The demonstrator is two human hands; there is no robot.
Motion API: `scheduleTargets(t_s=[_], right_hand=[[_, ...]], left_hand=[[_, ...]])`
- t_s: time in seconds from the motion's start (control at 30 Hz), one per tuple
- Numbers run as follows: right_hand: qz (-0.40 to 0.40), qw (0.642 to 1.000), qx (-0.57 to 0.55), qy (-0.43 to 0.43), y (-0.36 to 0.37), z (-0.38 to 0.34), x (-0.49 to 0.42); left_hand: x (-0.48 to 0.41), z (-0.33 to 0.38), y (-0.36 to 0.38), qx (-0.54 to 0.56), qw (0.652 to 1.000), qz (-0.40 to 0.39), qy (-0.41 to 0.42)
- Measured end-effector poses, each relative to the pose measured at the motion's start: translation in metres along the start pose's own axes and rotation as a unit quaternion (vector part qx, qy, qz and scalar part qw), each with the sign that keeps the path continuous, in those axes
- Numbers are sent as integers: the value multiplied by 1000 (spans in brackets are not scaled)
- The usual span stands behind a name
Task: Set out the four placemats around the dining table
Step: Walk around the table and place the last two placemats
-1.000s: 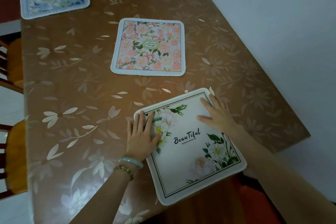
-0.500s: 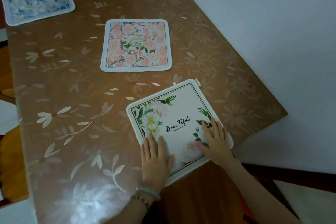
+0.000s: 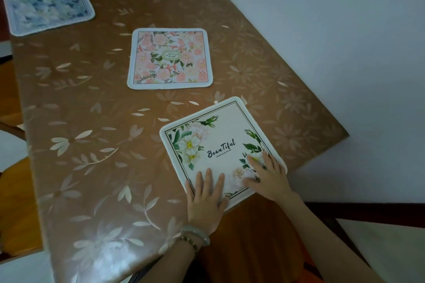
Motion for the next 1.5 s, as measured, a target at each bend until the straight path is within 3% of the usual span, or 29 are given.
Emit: scheduleTargets(t_s=[0.07, 0.13, 0.23, 0.37, 0.5, 0.63, 0.93, 1.2, 1.5], right_hand=[[-38, 986, -161, 21, -15, -12, 1], [-17, 950, -312, 8, -39, -35, 3], [80, 877, -472, -28, -88, -75, 16], [194, 821, -533, -65, -152, -120, 44], [257, 789, -540, -138, -207, -176, 78], [296, 767, -542, -175, -233, -229, 103], [341, 738, -562, -151, -211, -345, 132], [403, 726, -548, -103, -181, -456, 154], [459, 714, -523, -72, -189, -500, 168]], left_hand=[[-4, -23, -10, 47, 999, 24, -3], [-5, -53, -37, 160, 985, 55, -23], [11, -90, -109, 361, 918, 161, 21], [49, -142, -197, 477, 836, 270, 40], [93, -183, -269, 489, 789, 365, 75], [130, -214, -309, 519, 746, 403, 109], [192, -323, -341, 503, 751, 396, 164], [223, -428, -359, 506, 769, 332, 206], [223, -468, -379, 506, 774, 304, 231]])
Point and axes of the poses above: each hand's wrist, its own x-axis away from the middle knuckle, its own y-axis out of the palm, z = x × y, the point moved 9 cm from there along -x, towards the middle knuckle, and after that the axes turned 3 degrees about -z, right-handed, at the moved point
